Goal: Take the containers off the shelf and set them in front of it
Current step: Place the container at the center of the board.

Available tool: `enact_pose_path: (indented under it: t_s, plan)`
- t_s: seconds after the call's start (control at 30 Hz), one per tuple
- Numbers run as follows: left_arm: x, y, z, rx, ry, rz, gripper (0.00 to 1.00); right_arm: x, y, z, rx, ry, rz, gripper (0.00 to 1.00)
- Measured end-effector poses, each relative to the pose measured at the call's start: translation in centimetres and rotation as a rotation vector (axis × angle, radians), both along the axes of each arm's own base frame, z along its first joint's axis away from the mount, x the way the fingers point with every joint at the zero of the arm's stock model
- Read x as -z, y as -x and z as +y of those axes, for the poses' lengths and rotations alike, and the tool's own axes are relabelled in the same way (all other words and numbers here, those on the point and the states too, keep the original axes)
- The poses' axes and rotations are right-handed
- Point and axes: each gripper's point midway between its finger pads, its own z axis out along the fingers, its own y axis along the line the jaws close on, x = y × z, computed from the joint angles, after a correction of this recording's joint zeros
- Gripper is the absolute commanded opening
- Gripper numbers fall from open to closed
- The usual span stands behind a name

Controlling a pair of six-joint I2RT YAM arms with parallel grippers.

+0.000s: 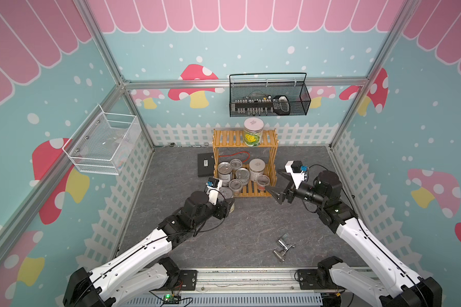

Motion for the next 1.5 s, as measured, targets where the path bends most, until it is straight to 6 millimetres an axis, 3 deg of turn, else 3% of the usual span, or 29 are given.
enact_pose_path:
  t_s: [0.23,0.5,0.6,0.87,1.2,1.5]
  plan:
    - [7.3,-0.4,2.3,-0.133,-0.068,0.065,0.69,3.0,1.5,1.5,-0.05,0.019,0.034,0.99]
    - [11.6,-0.9,4.7,-0.248,-0.077,0.092,0.69,4.1,1.2,2.5,-0.032,0.051,0.034,0.99]
    - [12.0,-1.2,5.3,-0.283,-0.077,0.084,0.69,4.7,1.0,2.8,-0.025,0.068,0.037,0.99]
    - [11.1,-2.7,6.6,-0.387,-0.054,0.004,0.72,5.8,0.5,3.6,-0.015,0.096,0.045,0.99]
    - [12.3,-3.3,6.9,-0.438,-0.078,0.032,0.74,6.2,0.1,3.5,0.005,0.12,0.033,0.99]
    - [12.3,-3.6,7.1,-0.464,-0.074,0.037,0.88,6.3,0.0,3.4,0.016,0.135,0.016,0.99]
